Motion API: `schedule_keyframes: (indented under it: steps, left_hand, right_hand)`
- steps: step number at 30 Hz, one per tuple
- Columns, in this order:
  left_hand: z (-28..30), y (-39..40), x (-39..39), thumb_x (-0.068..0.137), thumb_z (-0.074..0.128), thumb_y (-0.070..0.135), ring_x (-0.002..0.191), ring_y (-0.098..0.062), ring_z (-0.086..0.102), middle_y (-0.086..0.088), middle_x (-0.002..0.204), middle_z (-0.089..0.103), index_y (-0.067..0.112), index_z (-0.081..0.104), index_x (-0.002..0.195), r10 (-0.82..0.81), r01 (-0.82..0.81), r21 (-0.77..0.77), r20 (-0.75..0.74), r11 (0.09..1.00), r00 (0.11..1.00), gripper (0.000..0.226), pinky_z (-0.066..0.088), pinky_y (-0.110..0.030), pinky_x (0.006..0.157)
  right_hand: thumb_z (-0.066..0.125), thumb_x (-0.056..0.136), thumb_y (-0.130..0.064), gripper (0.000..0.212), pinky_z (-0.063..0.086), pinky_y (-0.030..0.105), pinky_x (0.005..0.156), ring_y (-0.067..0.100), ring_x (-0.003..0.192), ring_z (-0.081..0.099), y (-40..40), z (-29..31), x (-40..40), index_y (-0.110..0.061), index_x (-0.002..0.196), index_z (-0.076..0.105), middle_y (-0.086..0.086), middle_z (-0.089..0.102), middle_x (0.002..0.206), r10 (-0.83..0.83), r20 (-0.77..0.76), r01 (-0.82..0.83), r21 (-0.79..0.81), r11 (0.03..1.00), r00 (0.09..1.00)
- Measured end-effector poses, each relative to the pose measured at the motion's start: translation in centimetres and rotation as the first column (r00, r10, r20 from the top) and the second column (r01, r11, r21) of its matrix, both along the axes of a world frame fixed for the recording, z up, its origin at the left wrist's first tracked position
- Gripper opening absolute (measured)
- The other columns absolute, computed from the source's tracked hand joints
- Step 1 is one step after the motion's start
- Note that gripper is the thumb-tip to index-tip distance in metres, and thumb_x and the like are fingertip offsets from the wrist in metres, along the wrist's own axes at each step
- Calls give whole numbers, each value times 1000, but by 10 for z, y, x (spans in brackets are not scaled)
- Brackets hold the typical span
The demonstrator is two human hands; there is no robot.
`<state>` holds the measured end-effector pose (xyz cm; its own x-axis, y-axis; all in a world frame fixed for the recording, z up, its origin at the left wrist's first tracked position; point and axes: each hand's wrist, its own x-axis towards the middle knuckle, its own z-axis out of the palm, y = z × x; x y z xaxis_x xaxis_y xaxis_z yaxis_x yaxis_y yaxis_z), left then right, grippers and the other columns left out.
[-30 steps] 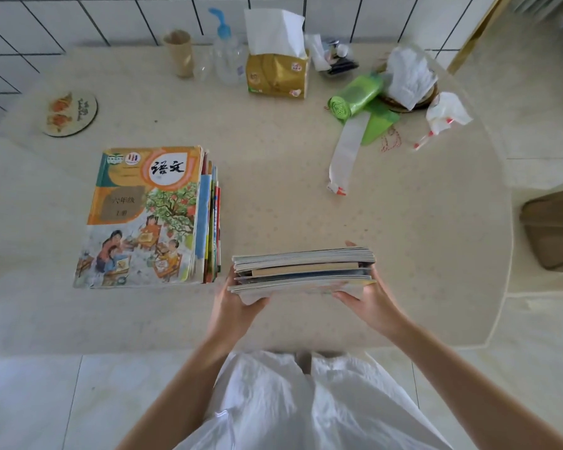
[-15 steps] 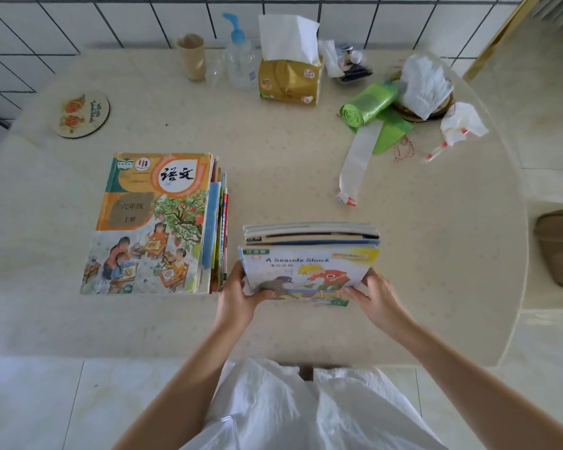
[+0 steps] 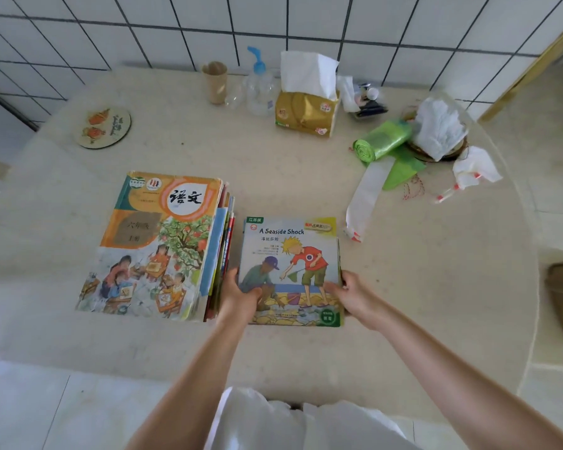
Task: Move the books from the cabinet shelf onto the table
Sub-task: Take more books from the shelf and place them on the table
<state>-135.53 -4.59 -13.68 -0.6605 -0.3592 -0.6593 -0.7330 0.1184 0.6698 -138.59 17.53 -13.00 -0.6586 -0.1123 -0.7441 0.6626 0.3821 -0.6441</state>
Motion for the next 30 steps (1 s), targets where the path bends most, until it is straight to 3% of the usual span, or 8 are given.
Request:
schedule_keyframes:
  steps: [4,6,9,12,15,19,26,30]
  left_hand:
    - [0,-4,-10,90,62,7,101,-22,53,-7,141,44,22,15,153,-25,33,-83,95,996,995,80,41,-24,56]
    - [-1,-2,-14,89,63,6,105,-23,53,-7,142,44,23,14,153,-40,52,-112,110,992,993,82,46,-26,62]
    - [-1,2,-14,89,64,5,119,-25,50,-8,147,40,22,12,154,-37,52,-118,128,992,991,84,51,-34,81]
    - [-4,3,-11,86,68,7,124,-27,48,-7,148,41,21,14,153,-30,49,-142,131,989,991,88,49,-39,92]
    - [-6,1,-15,84,71,8,106,-20,51,-8,143,46,18,17,153,-39,55,-118,130,991,991,88,44,-26,63]
    - [-3,2,-18,85,68,7,99,-18,49,-8,144,44,17,15,153,-57,79,-136,153,988,987,87,36,-20,53]
    - [10,12,-7,89,66,20,110,-22,53,-5,139,47,16,19,151,-131,157,-215,129,964,983,78,44,-23,71]
    - [14,20,7,91,61,21,111,-25,60,-4,127,58,20,42,132,-246,217,-375,-30,901,969,46,54,-38,87]
  right_hand:
    - [48,99,-18,16,58,44,79,26,98,68,-16,-4,2,-12,112,55,8,69,110,-39,94,44,-52,998,995]
    - [48,99,-17,19,57,50,85,29,99,68,-19,-12,3,-10,115,55,10,69,113,-93,112,97,-25,995,989]
    - [49,97,-12,12,55,51,89,30,99,67,-22,-13,3,-20,96,58,10,69,110,-141,67,141,0,990,988]
    - [54,92,-12,18,56,46,86,25,92,68,-26,-8,2,-26,82,59,-3,70,92,-97,21,96,58,994,995]
    - [56,86,-11,21,58,43,83,19,88,69,-29,-5,3,-29,79,64,-9,71,87,-53,-15,54,70,996,998]
    - [53,81,-10,25,58,39,81,16,89,68,-29,1,6,-31,86,65,-8,73,91,-3,-53,6,55,998,999]
    - [50,86,-14,20,42,23,61,21,89,59,-20,17,6,-19,103,60,0,64,96,86,-157,-52,207,977,984]
    - [48,89,-15,23,47,28,73,25,101,62,-18,20,18,-21,107,60,1,66,102,141,-195,-94,230,969,971]
